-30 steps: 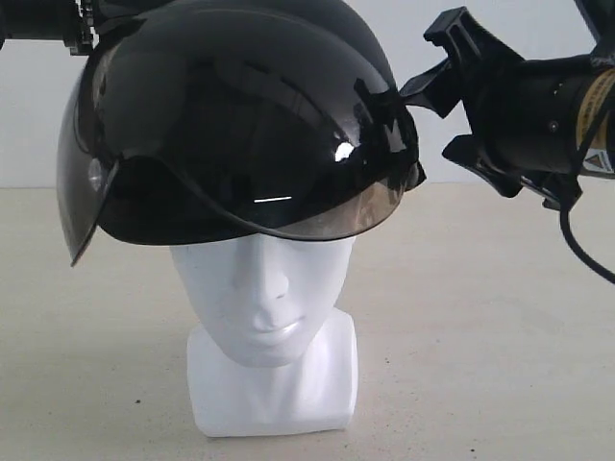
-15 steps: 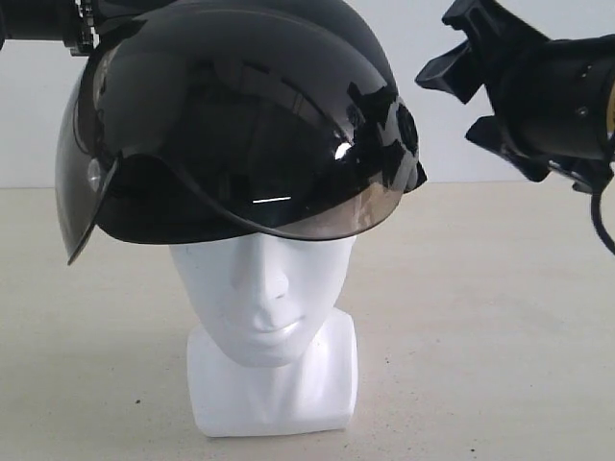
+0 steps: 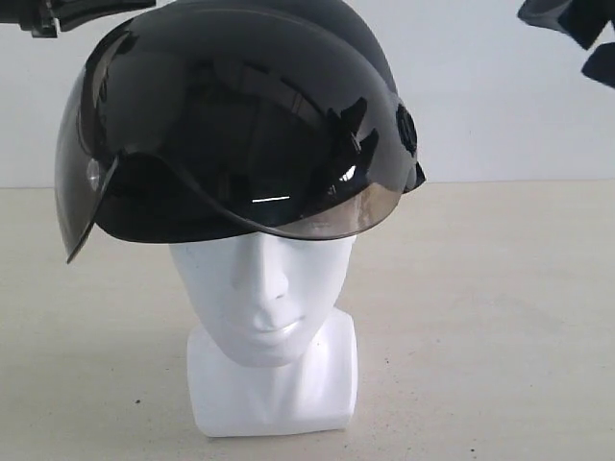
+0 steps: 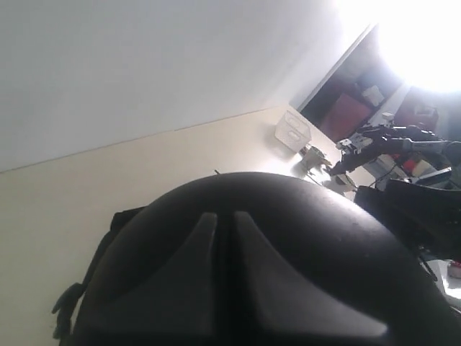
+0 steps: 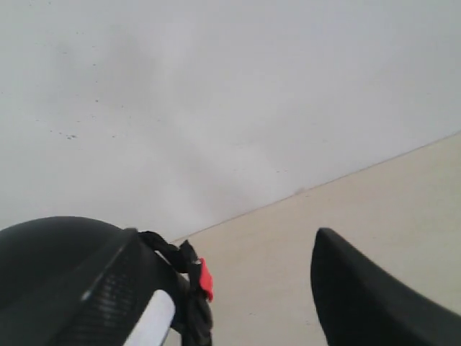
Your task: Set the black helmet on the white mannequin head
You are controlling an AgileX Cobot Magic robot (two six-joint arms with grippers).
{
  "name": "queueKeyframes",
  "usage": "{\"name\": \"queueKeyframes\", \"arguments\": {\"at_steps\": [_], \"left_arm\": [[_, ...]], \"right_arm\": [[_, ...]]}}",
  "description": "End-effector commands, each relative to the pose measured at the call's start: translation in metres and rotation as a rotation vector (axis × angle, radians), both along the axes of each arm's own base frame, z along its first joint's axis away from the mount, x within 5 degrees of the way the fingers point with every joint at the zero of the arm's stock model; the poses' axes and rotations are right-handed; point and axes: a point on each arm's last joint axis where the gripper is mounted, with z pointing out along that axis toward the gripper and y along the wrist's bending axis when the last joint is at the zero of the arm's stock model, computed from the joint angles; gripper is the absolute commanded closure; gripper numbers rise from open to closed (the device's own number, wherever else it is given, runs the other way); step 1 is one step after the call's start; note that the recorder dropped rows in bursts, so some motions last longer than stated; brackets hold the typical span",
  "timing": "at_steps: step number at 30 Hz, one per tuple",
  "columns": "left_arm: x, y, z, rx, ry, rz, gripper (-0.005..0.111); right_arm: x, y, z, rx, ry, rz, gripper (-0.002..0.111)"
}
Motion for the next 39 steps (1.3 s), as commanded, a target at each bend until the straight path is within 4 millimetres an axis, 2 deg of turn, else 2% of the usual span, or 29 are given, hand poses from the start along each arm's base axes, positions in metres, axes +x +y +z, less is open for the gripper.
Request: {"name": "queueKeyframes", "arguments": {"at_steps": [1, 5, 8, 10, 13, 17, 22, 24, 29, 32, 34, 39], "left_arm": [[-0.011, 0.009, 0.015, 0.003, -0.050, 0.014, 0.102], [-0.023, 0.017, 0.030, 0.006, -0.091, 0.046, 0.102], [-0.037, 0.020, 0.045, 0.013, -0.139, 0.060, 0.102], [-0.048, 0.018, 0.055, 0.017, -0.176, 0.059, 0.102], [-0.062, 0.017, 0.067, 0.023, -0.218, 0.059, 0.102], [-0.075, 0.016, 0.072, 0.081, -0.204, 0.067, 0.102], [-0.081, 0.018, 0.066, 0.188, -0.142, 0.089, 0.102], [-0.081, 0.018, 0.065, 0.190, -0.129, 0.092, 0.102], [-0.084, 0.018, 0.052, 0.179, -0.068, 0.092, 0.102], [-0.093, 0.016, 0.050, 0.172, -0.052, 0.091, 0.102], [-0.100, 0.015, 0.050, 0.172, -0.055, 0.091, 0.102], [-0.105, 0.008, 0.045, 0.171, -0.044, 0.061, 0.102]], "right_arm": [[-0.014, -0.013, 0.001, -0.105, 0.050, -0.045, 0.045], [-0.024, -0.018, -0.004, -0.225, 0.112, -0.017, 0.048], [-0.031, -0.019, -0.015, -0.338, 0.257, 0.038, 0.060], [-0.036, -0.018, -0.019, -0.457, 0.333, 0.117, 0.076], [-0.042, -0.014, -0.020, -0.558, 0.351, 0.242, 0.108], [-0.045, -0.009, -0.001, -0.541, 0.289, 0.302, 0.108], [-0.041, -0.006, 0.054, -0.521, 0.066, 0.290, 0.108], [-0.032, 0.003, 0.064, -0.523, 0.089, 0.343, 0.108], [-0.003, 0.034, 0.066, -0.473, 0.113, 0.491, 0.108], [0.003, 0.050, 0.070, -0.411, 0.082, 0.598, 0.108], [0.008, 0.060, 0.065, -0.382, 0.081, 0.669, 0.108], [0.023, 0.071, 0.054, -0.379, 0.098, 0.700, 0.108]]}}
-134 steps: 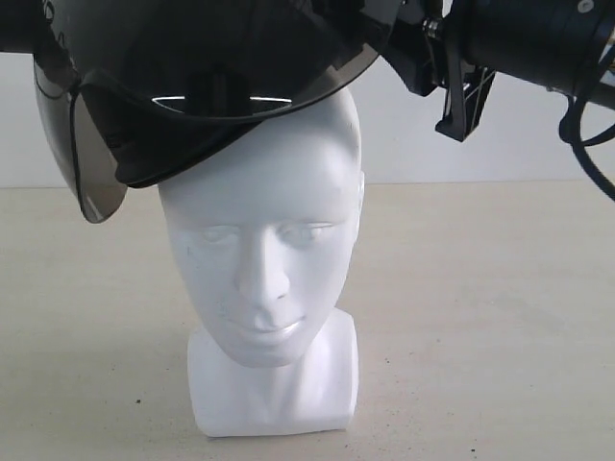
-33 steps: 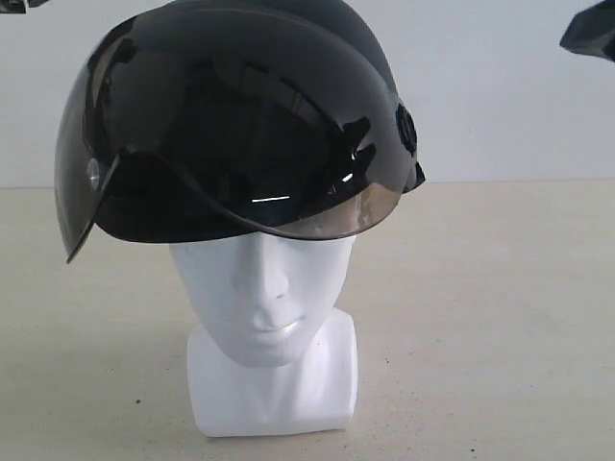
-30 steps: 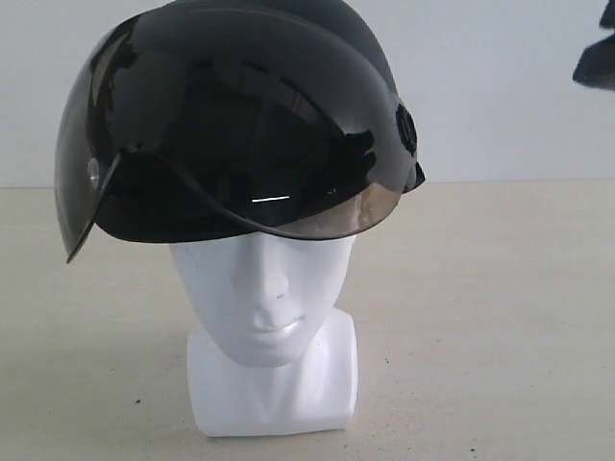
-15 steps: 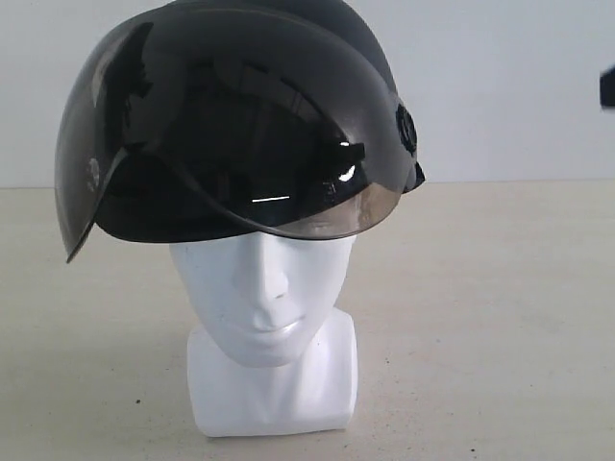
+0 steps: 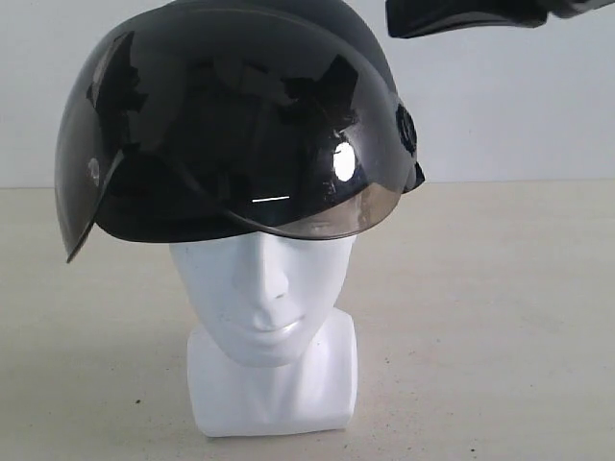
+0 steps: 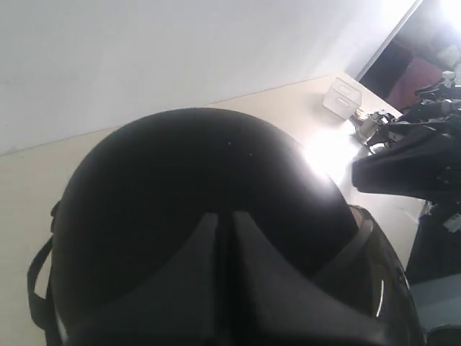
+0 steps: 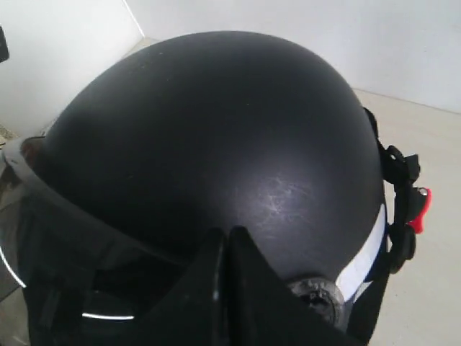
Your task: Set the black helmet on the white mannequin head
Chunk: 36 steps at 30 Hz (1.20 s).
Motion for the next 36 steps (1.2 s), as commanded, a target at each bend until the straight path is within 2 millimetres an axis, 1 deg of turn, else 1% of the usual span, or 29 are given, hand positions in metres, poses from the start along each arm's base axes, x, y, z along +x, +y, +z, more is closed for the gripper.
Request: {"name": "queueKeyframes", "arguments": {"at_steps": [1, 4, 7, 10, 12, 15, 17, 19, 21, 23, 27, 36], "left_arm": [[-0.006, -0.009, -0.005, -0.003, 0.024, -0.040, 0.102], [-0.008, -0.016, -0.016, 0.048, 0.046, -0.071, 0.102], [-0.009, -0.019, -0.030, 0.093, 0.085, -0.090, 0.102], [-0.009, -0.019, -0.038, 0.086, 0.112, -0.092, 0.102], [-0.009, -0.019, -0.040, 0.082, 0.116, -0.094, 0.102], [-0.009, -0.021, -0.037, 0.055, 0.074, -0.110, 0.102], [-0.009, -0.022, -0.033, 0.015, 0.071, -0.111, 0.102], [-0.009, -0.022, -0.033, -0.001, 0.071, -0.112, 0.102], [-0.009, -0.022, -0.033, -0.001, 0.071, -0.112, 0.102], [-0.009, -0.022, -0.033, -0.001, 0.071, -0.112, 0.102], [-0.009, -0.022, -0.033, -0.001, 0.071, -0.112, 0.102], [-0.015, -0.040, -0.037, 0.054, 0.083, -0.189, 0.102]], "right_arm": [[0.009, 0.008, -0.003, 0.031, 0.002, 0.024, 0.108], [0.006, 0.011, -0.001, 0.062, 0.009, 0.059, 0.108], [0.007, 0.011, 0.000, 0.070, -0.006, 0.053, 0.108], [0.006, 0.014, -0.001, 0.092, 0.027, 0.085, 0.108], [0.009, 0.016, -0.004, 0.086, 0.042, 0.089, 0.108], [0.012, 0.017, 0.002, 0.139, -0.013, 0.073, 0.108], [0.017, 0.019, 0.002, 0.161, -0.027, 0.050, 0.108], [0.024, 0.024, -0.005, 0.175, 0.014, 0.054, 0.108], [0.028, 0.029, -0.016, 0.143, 0.070, 0.081, 0.108], [0.026, 0.031, -0.021, 0.114, 0.109, 0.120, 0.108], [0.021, 0.031, -0.024, 0.086, 0.154, 0.166, 0.108], [0.011, 0.032, -0.029, 0.039, 0.237, 0.242, 0.108]]}}
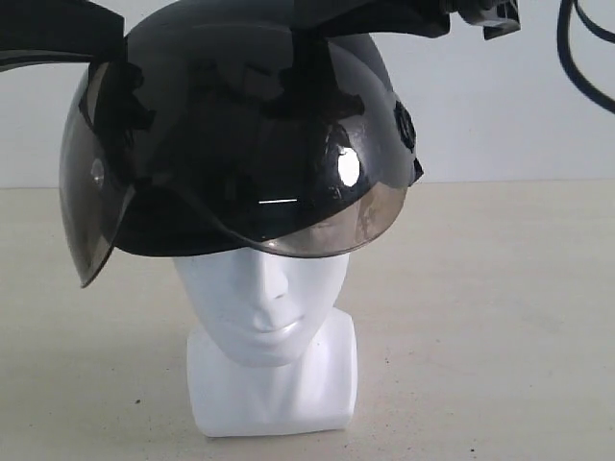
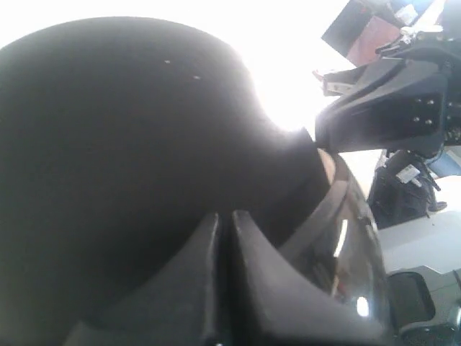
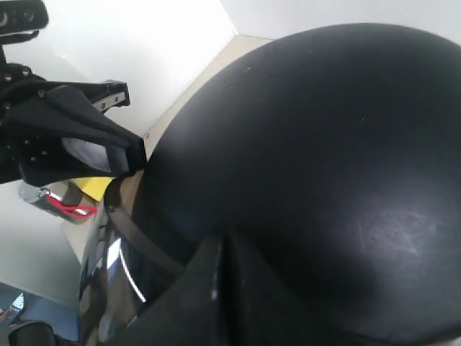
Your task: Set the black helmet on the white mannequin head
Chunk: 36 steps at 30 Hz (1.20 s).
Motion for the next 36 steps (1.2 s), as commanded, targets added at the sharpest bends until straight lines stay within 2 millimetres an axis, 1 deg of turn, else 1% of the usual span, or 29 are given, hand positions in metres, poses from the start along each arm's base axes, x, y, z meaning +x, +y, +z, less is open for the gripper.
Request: {"name": "queueKeyframes", "arguments": {"at_steps": [1, 12, 19, 22, 32, 36], "left_arm": [[-0.006, -0.009, -0.004, 0.048, 0.006, -0.053, 0.102], [-0.006, -0.008, -0.005, 0.046, 0.037, -0.042, 0.102], [-0.007, -0.008, -0.006, 0.042, 0.053, -0.038, 0.102], [-0.007, -0.008, -0.010, 0.042, 0.069, -0.037, 0.102], [-0.010, -0.008, -0.032, 0.044, 0.146, -0.039, 0.102], [-0.012, -0.012, -0.036, 0.047, 0.161, -0.058, 0.102]], "right_arm": [[-0.003, 0.002, -0.019, -0.106, 0.091, 0.086, 0.108], [-0.009, 0.001, -0.022, -0.144, 0.135, 0.140, 0.108], [-0.007, -0.004, -0.028, -0.217, 0.134, 0.105, 0.108], [-0.007, -0.004, -0.028, -0.220, 0.137, 0.097, 0.108], [-0.005, -0.004, -0.027, -0.214, 0.128, 0.088, 0.108], [-0.005, -0.004, -0.027, -0.214, 0.128, 0.088, 0.108]]}}
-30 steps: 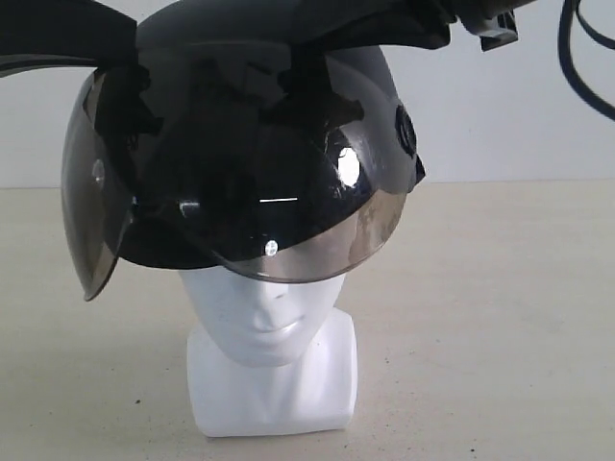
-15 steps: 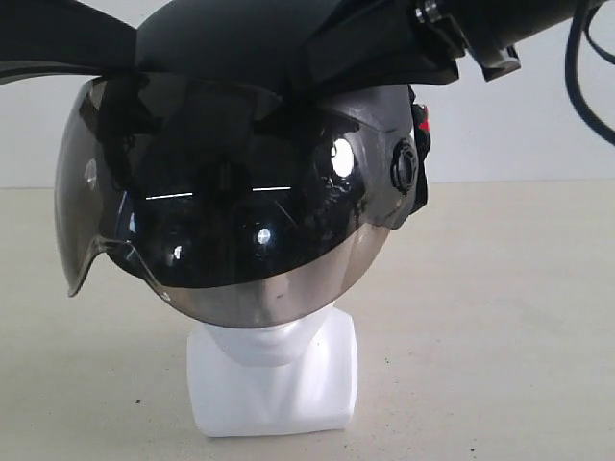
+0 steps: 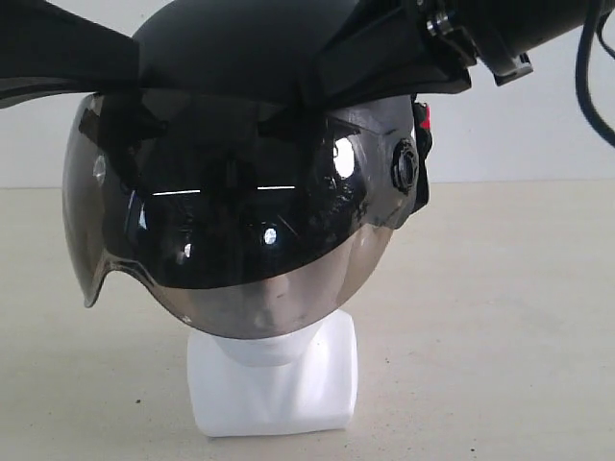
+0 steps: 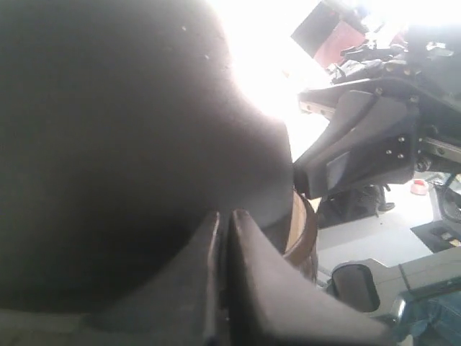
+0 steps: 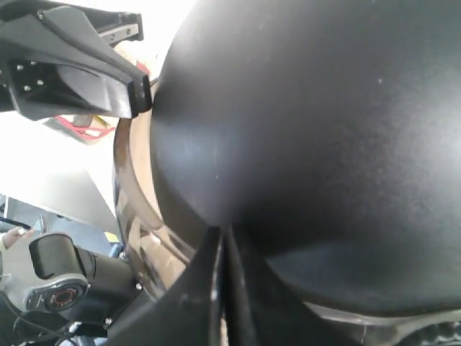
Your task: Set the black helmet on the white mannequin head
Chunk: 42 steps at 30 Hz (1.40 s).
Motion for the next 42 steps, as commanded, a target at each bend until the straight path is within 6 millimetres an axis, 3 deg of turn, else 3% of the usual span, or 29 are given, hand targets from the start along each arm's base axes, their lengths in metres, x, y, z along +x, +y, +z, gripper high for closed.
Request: {"name": "queueKeyframes", "arguments": {"at_steps": [1, 19, 26, 35, 42], "left_arm": [[-0.002, -0.004, -0.021, 0.097, 0.048, -0.037, 0.102], [-0.028, -0.004, -0.040, 0.122, 0.089, -0.054, 0.102], [-0.030, -0.004, -0.048, 0.124, 0.117, -0.055, 0.102], [-0.030, -0.004, -0.050, 0.125, 0.122, -0.057, 0.102], [-0.044, -0.002, -0.038, 0.123, 0.042, -0.060, 0.102]], "right_arm": [[0.007, -0.001, -0.017, -0.104, 0.016, 0.003, 0.108], [0.008, -0.001, -0.016, -0.099, 0.015, -0.009, 0.108], [0.008, -0.001, -0.017, -0.102, 0.020, -0.005, 0.108], [0.008, -0.001, -0.040, -0.138, 0.088, 0.006, 0.108], [-0.003, -0.013, -0.017, -0.090, -0.024, -0.090, 0.108]]}}
